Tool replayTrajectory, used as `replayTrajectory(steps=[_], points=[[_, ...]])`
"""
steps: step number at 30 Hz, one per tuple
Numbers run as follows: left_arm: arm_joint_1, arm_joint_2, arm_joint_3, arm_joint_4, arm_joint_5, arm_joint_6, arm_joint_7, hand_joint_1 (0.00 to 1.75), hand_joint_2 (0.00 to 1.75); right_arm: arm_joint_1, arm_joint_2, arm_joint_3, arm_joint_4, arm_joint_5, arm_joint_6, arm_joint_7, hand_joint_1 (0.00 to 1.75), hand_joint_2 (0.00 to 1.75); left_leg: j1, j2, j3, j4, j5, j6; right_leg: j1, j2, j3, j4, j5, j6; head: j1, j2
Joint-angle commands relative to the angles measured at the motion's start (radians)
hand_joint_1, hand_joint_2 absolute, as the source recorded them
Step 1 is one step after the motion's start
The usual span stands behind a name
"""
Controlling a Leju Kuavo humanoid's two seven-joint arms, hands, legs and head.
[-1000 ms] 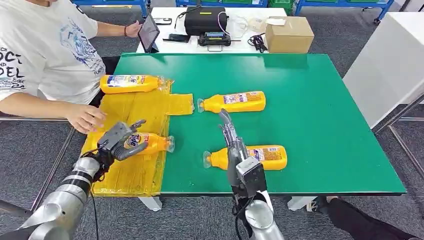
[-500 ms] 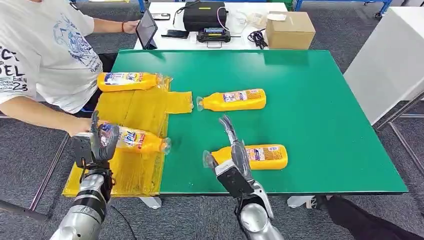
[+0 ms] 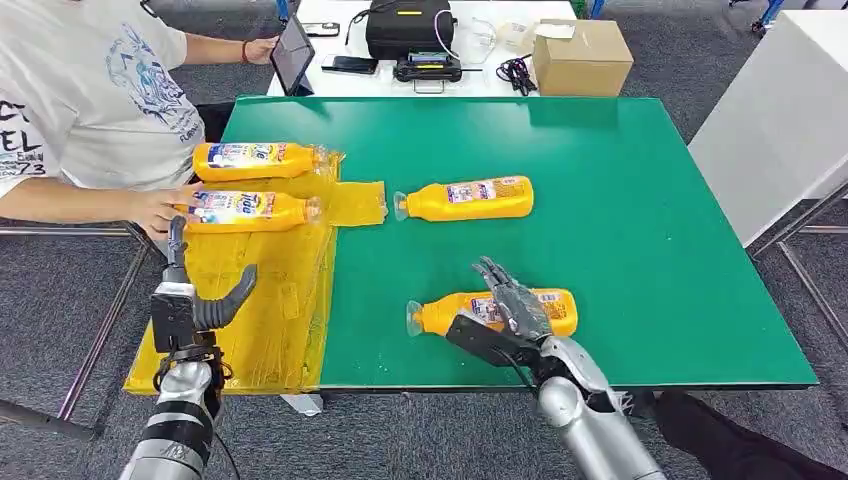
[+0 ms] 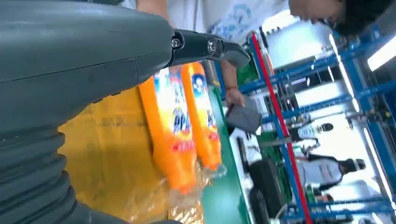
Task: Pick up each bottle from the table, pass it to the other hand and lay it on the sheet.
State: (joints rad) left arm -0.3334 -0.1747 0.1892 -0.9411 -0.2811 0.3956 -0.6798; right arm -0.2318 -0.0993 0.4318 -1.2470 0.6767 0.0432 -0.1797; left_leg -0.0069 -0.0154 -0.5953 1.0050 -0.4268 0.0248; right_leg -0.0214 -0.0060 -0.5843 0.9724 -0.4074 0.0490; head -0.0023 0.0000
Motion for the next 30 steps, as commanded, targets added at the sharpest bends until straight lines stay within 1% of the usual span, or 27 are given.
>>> replayTrajectory(steps=[1, 9, 10, 13, 14, 16, 18, 22, 28, 30], points=[[-0.021, -0.012, -0.063, 0.034, -0.002, -0.014, -0.018, 0.00, 1.75, -0.116, -0.115, 0.088, 0.134, 0.000, 0.050, 0.022, 0.00, 1.75, 0.001, 0.001, 0.001, 0.001, -0.001, -0.002, 0.002, 0.001, 0.002, 0.000, -0.001, -0.002, 0.000, 0.000], [-0.021, -0.012, -0.063, 0.034, -0.002, -0.014, -0.018, 0.00, 1.75, -0.116, -0.115, 0.088, 0.134, 0.000, 0.050, 0.022, 0.00, 1.75, 0.002, 0.002, 0.002, 0.000, -0.001, -0.002, 0.002, 0.001, 0.002, 0.000, -0.001, -0.002, 0.000, 0.000], [-0.035, -0.017, -0.073, 0.065, 0.008, -0.031, -0.018, 0.00, 1.75, -0.144, -0.131, 0.126, 0.158, -0.027, 0.093, 0.037, 0.00, 1.75, 0.001, 0.002, 0.001, 0.000, -0.001, -0.001, 0.002, 0.001, 0.000, 0.000, 0.000, -0.002, 0.000, 0.000], [-0.048, -0.023, -0.085, 0.099, 0.012, -0.040, -0.018, 0.00, 1.75, -0.167, -0.147, 0.159, 0.199, -0.058, 0.128, 0.040, 0.00, 1.75, 0.001, 0.001, -0.001, 0.000, 0.000, -0.001, 0.001, 0.000, -0.001, 0.000, 0.000, -0.001, 0.000, 0.000], [-0.050, -0.026, -0.090, 0.105, 0.012, -0.041, -0.018, 0.00, 1.75, -0.171, -0.155, 0.168, 0.209, -0.069, 0.138, 0.039, 0.00, 1.75, 0.002, 0.002, 0.000, 0.001, -0.001, -0.001, 0.002, 0.001, 0.000, 0.000, 0.000, -0.002, 0.000, 0.000], [-0.050, -0.028, -0.091, 0.106, 0.011, -0.039, -0.018, 0.00, 1.75, -0.171, -0.156, 0.169, 0.212, -0.070, 0.139, 0.038, 0.00, 1.75, 0.001, 0.001, -0.001, 0.000, -0.001, -0.001, 0.001, 0.000, -0.001, 0.000, 0.000, -0.001, 0.000, 0.000], [-0.063, -0.030, -0.105, 0.143, 0.014, -0.050, -0.018, 0.00, 1.75, -0.198, -0.178, 0.220, 0.247, -0.086, 0.179, 0.045, 0.00, 1.75, 0.002, 0.001, 0.000, 0.001, -0.001, -0.001, 0.002, 0.000, 0.000, 0.000, 0.000, -0.002, 0.000, 0.000], [-0.073, -0.043, -0.116, 0.199, 0.020, -0.049, -0.018, 0.00, 1.75, -0.235, -0.195, 0.276, 0.300, -0.094, 0.198, 0.057, 0.00, 1.75, 0.001, 0.000, -0.001, 0.000, 0.000, -0.001, 0.001, 0.000, 0.000, -0.001, 0.000, -0.002, 0.000, 0.000], [-0.073, -0.043, -0.116, 0.199, 0.020, -0.049, -0.018, 0.00, 1.75, -0.235, -0.195, 0.276, 0.300, -0.094, 0.198, 0.057, 0.00, 1.75, 0.002, 0.000, 0.000, 0.001, -0.001, -0.001, 0.002, -0.001, 0.001, -0.001, 0.000, -0.002, 0.000, 0.000], [-0.076, -0.043, -0.121, 0.210, 0.024, -0.058, -0.018, 0.00, 1.75, -0.251, -0.200, 0.306, 0.321, -0.102, 0.211, 0.068, 0.00, 1.75, 0.002, 0.000, 0.001, 0.001, -0.001, -0.001, 0.002, -0.001, 0.001, -0.001, -0.001, -0.002, 0.000, 0.000]])
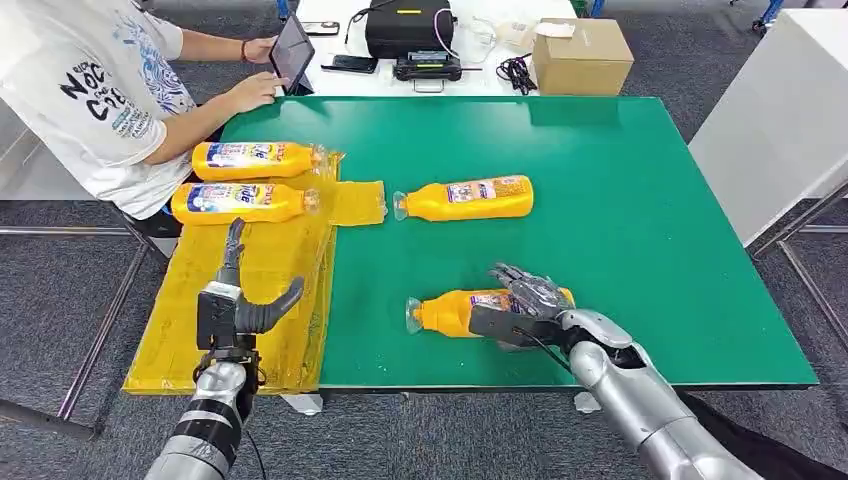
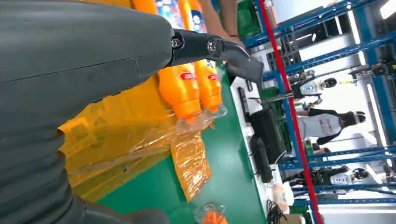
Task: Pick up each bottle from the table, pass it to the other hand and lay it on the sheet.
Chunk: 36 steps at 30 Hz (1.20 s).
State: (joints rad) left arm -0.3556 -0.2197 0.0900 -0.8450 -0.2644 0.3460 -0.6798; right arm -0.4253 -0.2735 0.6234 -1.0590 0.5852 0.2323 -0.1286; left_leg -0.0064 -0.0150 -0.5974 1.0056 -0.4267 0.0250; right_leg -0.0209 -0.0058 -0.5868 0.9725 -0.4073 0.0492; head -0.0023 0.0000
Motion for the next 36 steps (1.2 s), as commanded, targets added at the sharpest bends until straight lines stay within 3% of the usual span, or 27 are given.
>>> replayTrajectory(steps=[1, 6, 7, 8, 27, 31, 34, 36], points=[[-0.054, -0.001, -0.024, 0.117, 0.008, -0.009, -0.018, 0.00, 1.75, -0.061, -0.030, 0.123, 0.139, -0.008, 0.021, 0.019, 0.00, 1.75, 0.001, 0.000, 0.002, 0.000, -0.001, -0.001, 0.001, -0.001, 0.003, -0.001, 0.000, -0.002, 0.000, 0.000], [-0.064, -0.002, -0.037, 0.134, 0.021, -0.006, -0.018, 0.00, 1.75, -0.078, -0.079, 0.189, 0.129, -0.030, 0.051, 0.033, 0.00, 1.75, 0.002, -0.002, 0.003, 0.000, -0.001, -0.002, 0.002, -0.002, 0.005, -0.001, -0.001, -0.002, 0.000, 0.000], [-0.066, -0.002, -0.036, 0.138, 0.025, -0.010, -0.018, 0.00, 1.75, -0.081, -0.091, 0.197, 0.122, -0.035, 0.058, 0.035, 0.93, 1.75, 0.001, -0.002, 0.003, 0.000, 0.000, -0.001, 0.001, -0.002, 0.004, -0.001, -0.001, -0.002, 0.000, 0.000], [-0.068, -0.002, -0.039, 0.142, 0.025, -0.013, -0.018, 0.00, 1.75, -0.085, -0.102, 0.209, 0.116, -0.033, 0.065, 0.037, 1.75, 1.75, 0.001, -0.002, 0.003, 0.000, 0.000, -0.001, 0.001, -0.002, 0.004, -0.001, -0.001, -0.001, 0.000, 0.000], [-0.065, -0.009, -0.048, 0.132, 0.044, -0.039, -0.018, 0.00, 1.75, -0.028, -0.101, 0.187, 0.066, -0.082, 0.009, 0.013, 1.75, 1.75, 0.002, -0.002, 0.006, 0.001, -0.001, -0.002, 0.003, -0.003, 0.007, -0.002, -0.001, -0.002, 0.000, 0.000], [-0.014, -0.019, -0.027, 0.037, 0.076, -0.084, 0.004, 0.00, 1.75, 0.155, 0.058, -0.042, -0.058, -0.051, -0.251, -0.043, 1.75, 1.75, 0.003, -0.001, 0.007, -0.001, 0.000, -0.001, 0.003, -0.001, 0.008, -0.003, 0.000, -0.002, 0.000, 0.000], [0.086, -0.041, 0.004, -0.155, 0.113, -0.081, 0.003, 0.00, 1.75, 0.300, 0.260, -0.234, -0.293, 0.061, -0.495, -0.087, 1.75, 1.75, 0.004, 0.005, 0.008, -0.001, -0.003, -0.003, 0.004, 0.004, 0.008, -0.002, -0.001, -0.004, 0.001, 0.000], [0.125, -0.051, -0.006, -0.228, 0.138, -0.115, 0.038, 0.00, 1.75, 0.348, 0.331, -0.303, -0.406, 0.049, -0.601, -0.139, 1.75, 1.75, 0.003, 0.008, 0.004, 0.000, -0.004, -0.003, 0.003, 0.007, 0.003, 0.001, -0.001, -0.004, 0.000, 0.000]])
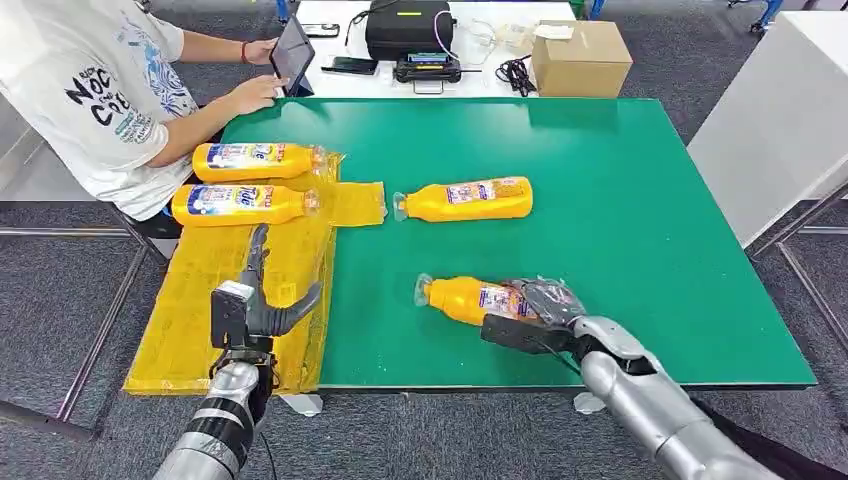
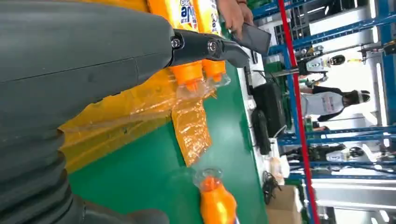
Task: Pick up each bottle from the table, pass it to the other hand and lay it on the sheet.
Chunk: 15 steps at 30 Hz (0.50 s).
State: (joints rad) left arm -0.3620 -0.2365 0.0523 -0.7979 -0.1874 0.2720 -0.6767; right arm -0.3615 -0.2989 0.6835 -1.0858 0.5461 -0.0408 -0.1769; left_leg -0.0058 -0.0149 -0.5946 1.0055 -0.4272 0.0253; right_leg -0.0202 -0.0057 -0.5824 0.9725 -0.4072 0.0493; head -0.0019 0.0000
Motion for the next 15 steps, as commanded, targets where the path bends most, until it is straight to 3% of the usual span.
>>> replayTrajectory(steps=[1, 7, 15], points=[[0.150, -0.040, 0.018, -0.306, 0.078, -0.063, 0.058, 0.00, 1.75, 0.308, 0.383, -0.394, -0.441, 0.083, -0.397, -0.137, 1.75, 1.75, 0.002, 0.006, -0.001, 0.001, -0.002, -0.003, 0.002, 0.005, -0.003, 0.001, -0.001, -0.003, 0.000, 0.000], [0.182, -0.052, -0.065, -0.363, 0.188, -0.144, 0.125, 0.00, 1.75, 0.378, 0.451, -0.523, -0.539, 0.003, -0.540, -0.301, 1.75, 1.75, 0.003, -0.001, -0.006, 0.002, -0.002, -0.002, 0.004, -0.002, -0.007, 0.002, -0.003, -0.003, 0.000, 0.000], [0.242, -0.027, -0.156, -0.507, 0.340, -0.223, 0.177, 0.00, 1.75, 0.419, 0.479, -0.593, -0.526, -0.060, -0.536, -0.380, 1.75, 1.75, 0.001, 0.000, -0.006, 0.000, -0.002, -0.002, 0.001, -0.001, -0.007, 0.001, -0.002, -0.003, 0.000, 0.000]])
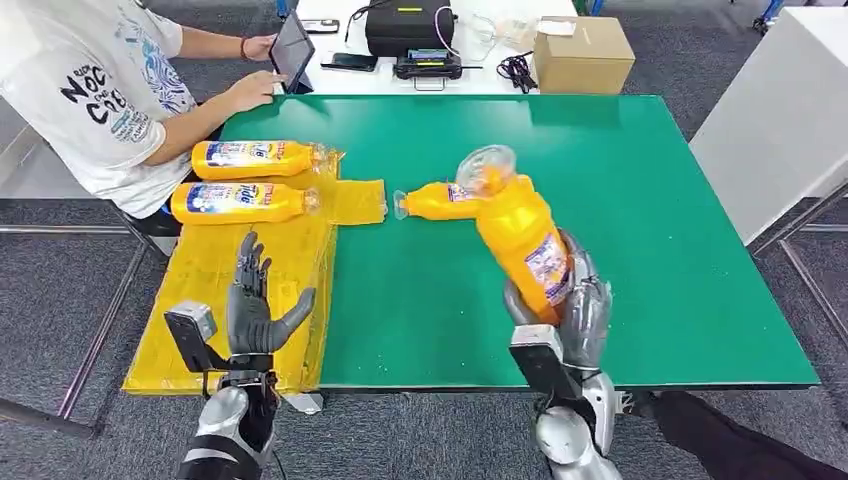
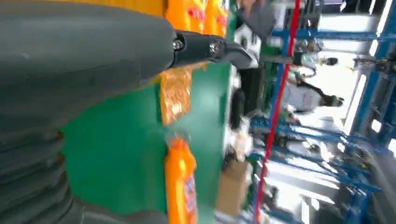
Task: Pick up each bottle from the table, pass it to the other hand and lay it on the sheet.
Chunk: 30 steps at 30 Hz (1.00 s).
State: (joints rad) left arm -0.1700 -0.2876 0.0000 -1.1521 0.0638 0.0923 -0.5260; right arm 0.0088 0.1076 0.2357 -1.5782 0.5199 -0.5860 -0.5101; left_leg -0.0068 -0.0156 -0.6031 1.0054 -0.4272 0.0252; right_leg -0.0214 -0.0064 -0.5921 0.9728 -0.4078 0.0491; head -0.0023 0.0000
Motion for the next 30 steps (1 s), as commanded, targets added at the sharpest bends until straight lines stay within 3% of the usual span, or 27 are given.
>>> replayTrajectory(steps=[1, 6, 10, 16, 30], points=[[0.063, 0.026, -0.119, -0.181, 0.096, -0.054, 0.024, 0.00, 1.75, 0.050, 0.071, -0.146, -0.016, -0.037, 0.027, -0.042, 1.75, 1.75, 0.001, 0.001, 0.002, 0.000, -0.001, -0.002, 0.001, 0.000, 0.002, 0.000, -0.001, -0.002, 0.000, 0.000], [0.096, 0.048, -0.214, -0.216, 0.140, -0.147, 0.071, 0.00, 1.75, 0.033, 0.078, -0.100, 0.137, -0.001, 0.122, -0.049, 1.75, 1.75, 0.002, 0.002, 0.004, -0.001, -0.002, -0.002, 0.002, 0.001, 0.004, -0.001, -0.001, -0.002, 0.000, 0.000], [0.070, 0.060, -0.278, -0.171, 0.096, -0.179, 0.050, 0.00, 1.75, -0.010, 0.100, 0.010, 0.297, 0.030, 0.187, -0.072, 1.75, 1.75, 0.003, 0.005, 0.006, -0.001, -0.002, -0.002, 0.003, 0.004, 0.005, -0.002, 0.000, -0.002, 0.000, 0.000], [0.025, 0.051, -0.283, -0.125, 0.027, -0.161, 0.063, 0.00, 1.75, -0.063, 0.127, 0.127, 0.419, 0.097, 0.162, -0.051, 1.75, 1.75, 0.003, 0.005, 0.005, -0.001, -0.002, -0.002, 0.003, 0.004, 0.004, -0.001, 0.000, -0.003, 0.000, 0.000], [0.011, 0.036, -0.241, -0.037, 0.027, -0.141, 0.111, 0.00, 1.75, -0.088, 0.127, 0.224, 0.428, 0.129, 0.126, -0.014, 1.75, 1.75, 0.002, 0.003, 0.005, -0.001, -0.001, -0.002, 0.002, 0.002, 0.004, -0.001, -0.001, -0.002, 0.000, 0.000]])
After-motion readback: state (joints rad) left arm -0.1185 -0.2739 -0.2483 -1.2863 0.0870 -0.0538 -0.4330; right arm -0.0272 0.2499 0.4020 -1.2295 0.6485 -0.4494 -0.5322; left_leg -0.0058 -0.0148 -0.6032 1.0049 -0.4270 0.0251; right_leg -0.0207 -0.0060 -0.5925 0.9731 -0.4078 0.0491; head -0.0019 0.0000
